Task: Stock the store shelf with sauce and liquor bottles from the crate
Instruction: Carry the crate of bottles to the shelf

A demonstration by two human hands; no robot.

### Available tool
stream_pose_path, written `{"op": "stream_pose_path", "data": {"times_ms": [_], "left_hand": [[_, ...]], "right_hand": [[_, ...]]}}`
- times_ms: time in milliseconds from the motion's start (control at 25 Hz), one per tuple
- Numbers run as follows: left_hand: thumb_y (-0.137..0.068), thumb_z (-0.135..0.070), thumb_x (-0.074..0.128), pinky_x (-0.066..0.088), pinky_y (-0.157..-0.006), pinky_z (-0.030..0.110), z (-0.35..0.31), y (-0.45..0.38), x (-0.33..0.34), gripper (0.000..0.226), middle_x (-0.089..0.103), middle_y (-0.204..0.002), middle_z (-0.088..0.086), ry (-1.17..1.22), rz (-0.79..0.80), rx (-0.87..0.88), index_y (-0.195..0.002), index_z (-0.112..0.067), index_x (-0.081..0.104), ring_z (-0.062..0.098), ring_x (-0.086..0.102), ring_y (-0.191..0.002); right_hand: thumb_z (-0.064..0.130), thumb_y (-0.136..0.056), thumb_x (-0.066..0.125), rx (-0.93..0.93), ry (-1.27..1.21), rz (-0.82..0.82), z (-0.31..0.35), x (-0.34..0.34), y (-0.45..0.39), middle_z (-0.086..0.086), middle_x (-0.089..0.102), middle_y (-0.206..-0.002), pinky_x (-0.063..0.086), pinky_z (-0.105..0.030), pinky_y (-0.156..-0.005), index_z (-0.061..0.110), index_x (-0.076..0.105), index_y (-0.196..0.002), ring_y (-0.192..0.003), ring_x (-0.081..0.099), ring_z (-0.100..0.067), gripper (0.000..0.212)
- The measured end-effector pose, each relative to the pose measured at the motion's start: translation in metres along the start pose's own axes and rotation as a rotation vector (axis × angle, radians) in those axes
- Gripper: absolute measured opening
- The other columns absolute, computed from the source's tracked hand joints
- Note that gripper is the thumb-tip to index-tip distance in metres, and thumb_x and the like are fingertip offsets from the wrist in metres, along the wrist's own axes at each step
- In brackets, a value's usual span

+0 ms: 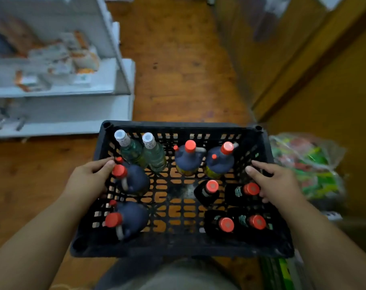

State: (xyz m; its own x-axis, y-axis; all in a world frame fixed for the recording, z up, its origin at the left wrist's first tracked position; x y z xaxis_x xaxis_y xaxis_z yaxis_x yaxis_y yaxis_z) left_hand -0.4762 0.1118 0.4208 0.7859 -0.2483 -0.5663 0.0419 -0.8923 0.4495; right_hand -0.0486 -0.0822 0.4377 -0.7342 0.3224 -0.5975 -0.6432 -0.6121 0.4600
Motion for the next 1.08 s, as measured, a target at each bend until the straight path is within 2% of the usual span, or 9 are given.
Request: {"op": "stream_pose_path", "data": {"times_ms": [160, 360, 560, 680, 720, 800, 920, 1000, 1080], "left_hand": [[-0.094, -0.038, 0.06, 0.058, -0.059, 0.035, 0.088, 0.007, -0.11, 0.023, 0.068, -0.092, 0.007, 0.072, -0.128, -0.133, -0.115, -0.036, 0.07, 0.021, 0.061, -0.061], [-0.094, -0.043, 0.058, 0.056, -0.052, 0.034, 0.179, 0.027, -0.238, 0.029, 0.069, -0.099, 0.008, 0.133, -0.306, -0.295, -0.12, -0.036, 0.068, 0.022, 0.063, -0.065], [-0.097, -0.034, 0.057, 0.052, -0.05, 0.033, 0.242, 0.046, -0.336, 0.025, 0.061, -0.073, 0.005, 0.266, -0.539, -0.464, -0.117, -0.029, 0.07, 0.026, 0.058, -0.056], [-0.097, -0.035, 0.057, 0.055, -0.058, 0.038, 0.271, 0.049, -0.376, 0.025, 0.066, -0.083, 0.012, 0.358, -0.649, -0.546, -0.117, -0.029, 0.07, 0.028, 0.058, -0.06], [-0.097, -0.036, 0.057, 0.054, -0.059, 0.039, 0.281, 0.049, -0.39, 0.025, 0.067, -0.086, 0.015, 0.388, -0.696, -0.575, -0.117, -0.03, 0.07, 0.028, 0.057, -0.061], [-0.095, -0.041, 0.057, 0.055, -0.062, 0.043, 0.298, 0.043, -0.424, 0.026, 0.067, -0.09, 0.02, 0.462, -0.775, -0.62, -0.116, -0.032, 0.07, 0.03, 0.057, -0.063], [-0.093, -0.046, 0.058, 0.056, -0.065, 0.045, 0.332, 0.033, -0.46, 0.028, 0.067, -0.092, 0.021, 0.558, -0.844, -0.686, -0.115, -0.034, 0.071, 0.03, 0.056, -0.064], [-0.095, -0.044, 0.058, 0.053, -0.061, 0.039, 0.35, 0.019, -0.485, 0.027, 0.067, -0.092, 0.015, 0.631, -0.876, -0.648, -0.117, -0.034, 0.068, 0.029, 0.057, -0.065], [-0.095, -0.043, 0.058, 0.05, -0.057, 0.036, 0.384, 0.005, -0.519, 0.028, 0.065, -0.089, 0.01, 0.673, -0.907, -0.655, -0.119, -0.033, 0.067, 0.028, 0.057, -0.063]], "right_hand": [[0.047, -0.084, 0.07, -0.139, 0.104, 0.153, 0.089, 0.11, 0.018, -0.008, 0.066, -0.083, 0.052, -0.031, -0.047, 0.032, 0.069, -0.122, -0.053, 0.06, -0.025, 0.04], [0.043, -0.088, 0.068, -0.292, 0.169, 0.359, 0.198, 0.248, 0.052, -0.008, 0.068, -0.08, 0.051, -0.032, -0.05, 0.032, 0.071, -0.115, -0.056, 0.06, -0.026, 0.03], [0.046, -0.087, 0.068, -0.443, 0.21, 0.56, 0.305, 0.397, 0.069, -0.005, 0.069, -0.067, 0.055, -0.034, -0.047, 0.032, 0.074, -0.109, -0.051, 0.059, -0.022, 0.028], [0.055, -0.082, 0.068, -0.555, 0.258, 0.69, 0.368, 0.48, 0.081, 0.004, 0.066, -0.068, 0.061, -0.044, -0.063, 0.035, 0.076, -0.106, -0.063, 0.061, -0.02, 0.032], [0.056, -0.082, 0.068, -0.587, 0.282, 0.724, 0.39, 0.507, 0.088, 0.006, 0.065, -0.069, 0.061, -0.044, -0.065, 0.035, 0.076, -0.106, -0.065, 0.061, -0.019, 0.034], [0.054, -0.084, 0.067, -0.635, 0.309, 0.768, 0.435, 0.556, 0.106, 0.007, 0.065, -0.073, 0.059, -0.036, -0.056, 0.035, 0.075, -0.107, -0.064, 0.063, -0.02, 0.031], [0.058, -0.081, 0.068, -0.731, 0.401, 0.789, 0.493, 0.623, 0.133, 0.003, 0.072, -0.091, 0.059, -0.036, -0.056, 0.036, 0.074, -0.107, -0.07, 0.065, -0.019, 0.035], [0.055, -0.081, 0.07, -0.749, 0.384, 0.808, 0.525, 0.663, 0.156, -0.002, 0.073, -0.09, 0.054, -0.031, -0.046, 0.034, 0.076, -0.106, -0.062, 0.061, -0.016, 0.033], [0.048, -0.084, 0.071, -0.76, 0.417, 0.791, 0.551, 0.711, 0.178, -0.002, 0.071, -0.083, 0.052, -0.03, -0.045, 0.031, 0.076, -0.105, -0.057, 0.06, -0.018, 0.028]]}}
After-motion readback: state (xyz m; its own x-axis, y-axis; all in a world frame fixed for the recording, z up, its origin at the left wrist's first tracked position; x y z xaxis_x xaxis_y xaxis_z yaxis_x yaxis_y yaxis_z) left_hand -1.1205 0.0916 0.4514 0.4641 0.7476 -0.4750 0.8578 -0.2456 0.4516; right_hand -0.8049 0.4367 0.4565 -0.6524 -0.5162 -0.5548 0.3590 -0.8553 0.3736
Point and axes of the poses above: each hand's wrist, its own y-axis away from the middle knuckle, its own x-axis out of the palm, z = x × y, the point moved 9 cm from there along -y, towards the middle knuckle
